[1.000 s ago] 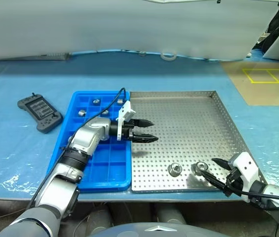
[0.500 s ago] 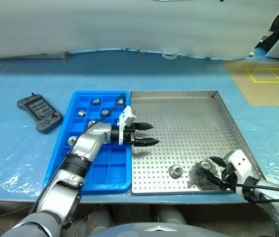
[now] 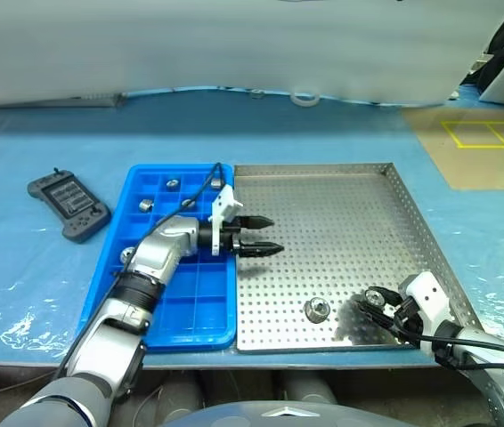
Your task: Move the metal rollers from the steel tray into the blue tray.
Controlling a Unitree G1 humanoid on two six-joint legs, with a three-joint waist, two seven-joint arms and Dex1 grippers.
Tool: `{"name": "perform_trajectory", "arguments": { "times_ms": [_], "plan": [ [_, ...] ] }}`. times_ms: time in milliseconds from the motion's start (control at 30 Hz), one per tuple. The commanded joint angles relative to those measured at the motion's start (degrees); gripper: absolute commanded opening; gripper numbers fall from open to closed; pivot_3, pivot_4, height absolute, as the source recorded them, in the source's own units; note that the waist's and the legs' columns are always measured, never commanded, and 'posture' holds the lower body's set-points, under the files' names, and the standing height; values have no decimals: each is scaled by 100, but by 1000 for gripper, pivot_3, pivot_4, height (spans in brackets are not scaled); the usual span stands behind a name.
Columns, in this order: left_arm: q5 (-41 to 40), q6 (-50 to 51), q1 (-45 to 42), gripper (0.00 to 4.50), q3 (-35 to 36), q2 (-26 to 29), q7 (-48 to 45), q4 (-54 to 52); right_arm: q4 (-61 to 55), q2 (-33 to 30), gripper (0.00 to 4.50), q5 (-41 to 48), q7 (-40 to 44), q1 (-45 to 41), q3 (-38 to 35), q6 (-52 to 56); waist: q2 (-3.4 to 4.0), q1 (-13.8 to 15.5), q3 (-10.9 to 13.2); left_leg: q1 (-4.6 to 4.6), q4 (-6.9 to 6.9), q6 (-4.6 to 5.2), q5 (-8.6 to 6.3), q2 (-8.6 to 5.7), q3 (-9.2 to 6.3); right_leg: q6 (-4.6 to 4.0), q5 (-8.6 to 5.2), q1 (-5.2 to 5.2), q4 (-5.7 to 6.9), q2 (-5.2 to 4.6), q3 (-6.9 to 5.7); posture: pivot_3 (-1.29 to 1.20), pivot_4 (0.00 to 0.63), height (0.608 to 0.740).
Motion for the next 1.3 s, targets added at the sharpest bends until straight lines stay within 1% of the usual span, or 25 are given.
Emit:
{"name": "perform_trajectory", "arguments": {
  "times_ms": [33,200,367,467,567,700,800,900,1000,1100,1167,1200,1300],
  "plan": [
    [2,-139,-387,4019,50,-39,-280,282,-429,101,1723,72,-263,23,-168,67,1,-71,1,-1,0,0,0,-2,-1,0,0,0,0,0,0,-543,150,740],
    [66,-177,-711,4019,53,-155,-416,568,-920,138,1723,185,-444,49,-242,243,2,-254,1,-20,4,21,1,-8,-1,0,2,-15,-1,-4,1,-546,150,740],
    [104,-109,-812,4019,60,-206,-449,546,-1276,75,1723,305,-528,-65,-302,389,1,-406,1,-23,3,24,0,-5,-1,0,2,-17,-1,-4,-6,-533,150,740],
    [84,2,-762,4019,98,-182,-370,348,-1574,12,1723,457,-524,-209,-290,564,0,-436,3,-24,5,24,-1,-6,-1,0,1,-15,-2,-5,-7,-495,150,740],
    [-2,233,-575,4019,155,-76,-259,-87,-1761,-157,1723,643,-465,-593,-232,811,2,-428,6,-24,8,23,0,-6,-3,1,1,-14,-1,-6,-7,-447,150,740],
    [-239,669,-308,4019,424,321,-139,-819,-1620,-535,1723,978,-203,-1513,-80,1176,3,-418,18,-28,12,23,0,-8,-1,0,2,-10,5,-20,-14,-363,150,740],
    [-363,737,29,4019,599,917,-325,-1504,-1231,-797,1723,1069,184,-2286,286,1261,0,-317,27,-23,11,17,3,-8,-5,0,2,-16,40,-27,-24,-264,150,740],
    [-330,634,246,4019,806,1356,-207,-1774,-716,-892,1723,986,556,-3034,770,1184,-3,-162,32,-20,9,11,8,-7,-6,-1,1,-34,68,-33,-28,-200,150,740],
    [-400,686,413,4019,1206,1697,87,-1947,-61,-751,1723,822,924,-3881,1376,986,-7,121,39,-19,21,5,13,-9,-5,-2,2,-54,92,-36,-26,-86,150,740],
    [-576,933,934,4019,1638,2003,451,-2563,542,-421,1723,666,1326,-4606,2010,730,-9,389,39,-16,20,-2,18,-7,-3,-3,2,-59,105,-36,-25,57,150,740],
    [-711,1126,1288,4019,1823,2130,646,-3006,824,-235,1723,579,1501,-4906,2270,605,-11,543,40,-16,15,-5,19,-5,-2,-3,2,-65,108,-36,-25,77,150,740],
    [-808,1260,1600,4019,1966,2195,773,-3335,1040,-27,1723,490,1547,-5134,2468,526,-16,646,43,-17,15,-6,20,-5,-1,-3,2,-67,111,-36,-27,152,150,740],
    [-1055,1574,2381,4019,2290,2273,1160,-4155,1617,526,1723,431,1715,-5613,2828,434,-35,879,49,-22,12,-24,30,-8,-2,-7,1,-73,125,-38,-30,219,150,740]
  ]
}}
